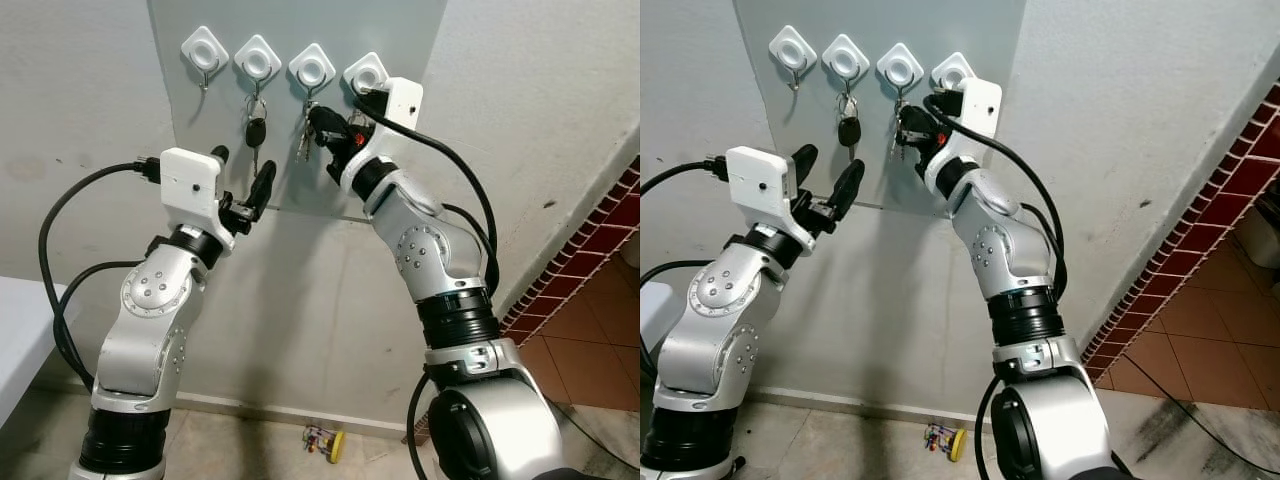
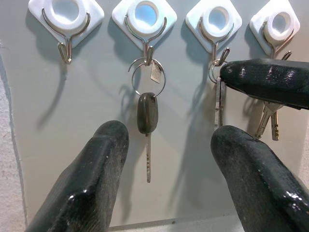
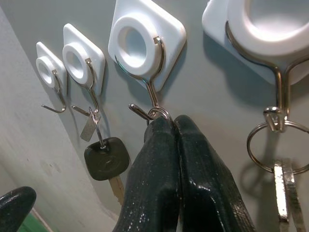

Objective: Hang keys on a hook

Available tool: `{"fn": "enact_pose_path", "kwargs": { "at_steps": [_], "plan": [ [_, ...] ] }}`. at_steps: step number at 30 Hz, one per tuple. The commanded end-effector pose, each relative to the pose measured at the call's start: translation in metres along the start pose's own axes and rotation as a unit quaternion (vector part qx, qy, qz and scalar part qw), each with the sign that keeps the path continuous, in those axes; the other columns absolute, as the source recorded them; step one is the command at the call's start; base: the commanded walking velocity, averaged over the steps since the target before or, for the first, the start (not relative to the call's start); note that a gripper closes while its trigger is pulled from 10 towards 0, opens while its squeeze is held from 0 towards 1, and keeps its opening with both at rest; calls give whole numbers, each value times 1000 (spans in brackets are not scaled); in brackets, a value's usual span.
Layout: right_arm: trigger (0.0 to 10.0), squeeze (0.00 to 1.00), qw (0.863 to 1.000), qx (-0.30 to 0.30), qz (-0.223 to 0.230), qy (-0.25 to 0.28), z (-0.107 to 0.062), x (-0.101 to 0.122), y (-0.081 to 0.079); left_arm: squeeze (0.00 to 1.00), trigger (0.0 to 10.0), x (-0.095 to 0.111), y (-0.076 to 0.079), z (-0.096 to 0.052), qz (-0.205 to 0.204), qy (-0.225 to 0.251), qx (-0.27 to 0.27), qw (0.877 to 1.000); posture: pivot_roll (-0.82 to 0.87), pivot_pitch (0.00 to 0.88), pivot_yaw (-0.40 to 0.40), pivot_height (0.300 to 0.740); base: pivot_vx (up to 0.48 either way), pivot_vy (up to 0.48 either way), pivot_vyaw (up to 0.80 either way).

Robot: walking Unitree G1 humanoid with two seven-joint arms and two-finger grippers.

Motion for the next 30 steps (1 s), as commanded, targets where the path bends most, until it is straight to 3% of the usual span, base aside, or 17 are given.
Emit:
{"fn": "enact_pose_path", "kwargs": {
  "at_steps": [1, 2, 4, 5, 18, 22, 30],
  "plan": [
    [10000, 0, 1000, -8, -5, 4, -1, 4, 5, 0, 10000, 8, 3, 2, 2, 10, -3, 1000, -53, 0, -96, 740, 0, 0, 0],
    [10000, 576, 1000, -16, -16, -1, -2, 2, 7, 0, 10000, 8, 3, 2, 2, 10, -3, 1000, -54, 0, -96, 740, 0, 0, 0],
    [10000, 576, 1000, -20, -21, -3, -2, 2, 8, 0, 10000, 8, 2, 2, 1, 11, -3, 1000, -54, 0, -96, 740, 0, 0, 0],
    [10000, 1000, 1000, -15, -15, -1, -2, 2, 6, 0, 10000, 8, 2, 2, 1, 11, -3, 1000, -54, 0, -96, 740, 0, 0, 0],
    [10000, 1000, 999, 27, -13, 29, -8, 5, -3, 0, 10000, 9, -1, 2, 6, 12, 6, 1000, -53, 0, -97, 740, 0, 0, 0],
    [10000, 1000, 998, 50, 6, 43, -15, 5, -5, 0, 10000, 12, -2, 2, -9, 19, 9, 1000, -52, 0, -96, 740, 0, 0, 0],
    [10000, 1000, 996, 83, -9, 42, -31, -8, -4, 0, 10000, 9, -2, 2, -5, 14, 8, 1000, -59, 0, -89, 740, 0, 0, 0]
  ]
}}
Point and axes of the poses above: a point about 5 cm out from each wrist's last joint towards the gripper, its own z axis pointing out of the wrist towards the gripper, its own x axis along the axis of the wrist's last joint, y = z × x, the point moved 6 cm from there along z, pointing out of the wrist towards the gripper, and after that the axes turned 11 degrees about -z, right-handed, at the moved point
